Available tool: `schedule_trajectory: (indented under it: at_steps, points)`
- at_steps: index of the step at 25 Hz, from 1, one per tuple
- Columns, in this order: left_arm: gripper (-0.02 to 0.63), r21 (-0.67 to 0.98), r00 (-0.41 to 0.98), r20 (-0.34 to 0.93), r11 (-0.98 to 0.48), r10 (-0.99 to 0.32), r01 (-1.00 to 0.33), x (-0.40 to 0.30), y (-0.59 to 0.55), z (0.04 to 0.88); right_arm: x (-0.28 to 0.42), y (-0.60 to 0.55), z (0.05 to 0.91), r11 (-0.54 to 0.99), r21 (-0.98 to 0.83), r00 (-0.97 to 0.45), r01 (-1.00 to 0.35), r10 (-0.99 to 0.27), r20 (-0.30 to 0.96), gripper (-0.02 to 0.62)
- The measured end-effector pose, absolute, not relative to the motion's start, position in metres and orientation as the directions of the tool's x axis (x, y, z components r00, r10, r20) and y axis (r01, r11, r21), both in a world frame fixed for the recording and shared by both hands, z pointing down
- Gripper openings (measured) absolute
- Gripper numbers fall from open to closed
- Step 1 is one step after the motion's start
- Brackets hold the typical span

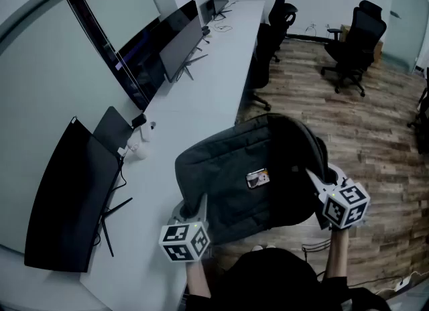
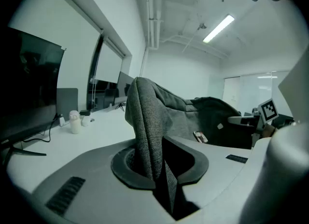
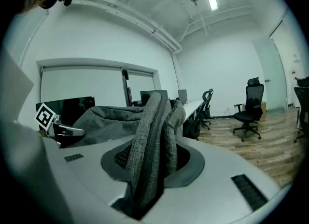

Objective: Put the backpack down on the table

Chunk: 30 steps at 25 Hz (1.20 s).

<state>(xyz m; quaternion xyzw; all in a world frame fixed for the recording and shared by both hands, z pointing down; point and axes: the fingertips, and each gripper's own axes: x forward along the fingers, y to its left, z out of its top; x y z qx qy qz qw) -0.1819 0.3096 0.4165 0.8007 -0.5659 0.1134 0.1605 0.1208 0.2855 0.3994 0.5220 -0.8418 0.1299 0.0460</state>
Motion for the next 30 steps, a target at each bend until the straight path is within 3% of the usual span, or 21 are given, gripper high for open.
schedule_trajectory:
  at_steps: [30]
  points:
    - [0.071,0.143,0.293,0.368,-0.258,-0.882,-0.956,-0.160,0.314,0.427,0.144,0.273,0.410,0.455,-0.166,-0.483,-0.875,-0.845,0.229,0.113]
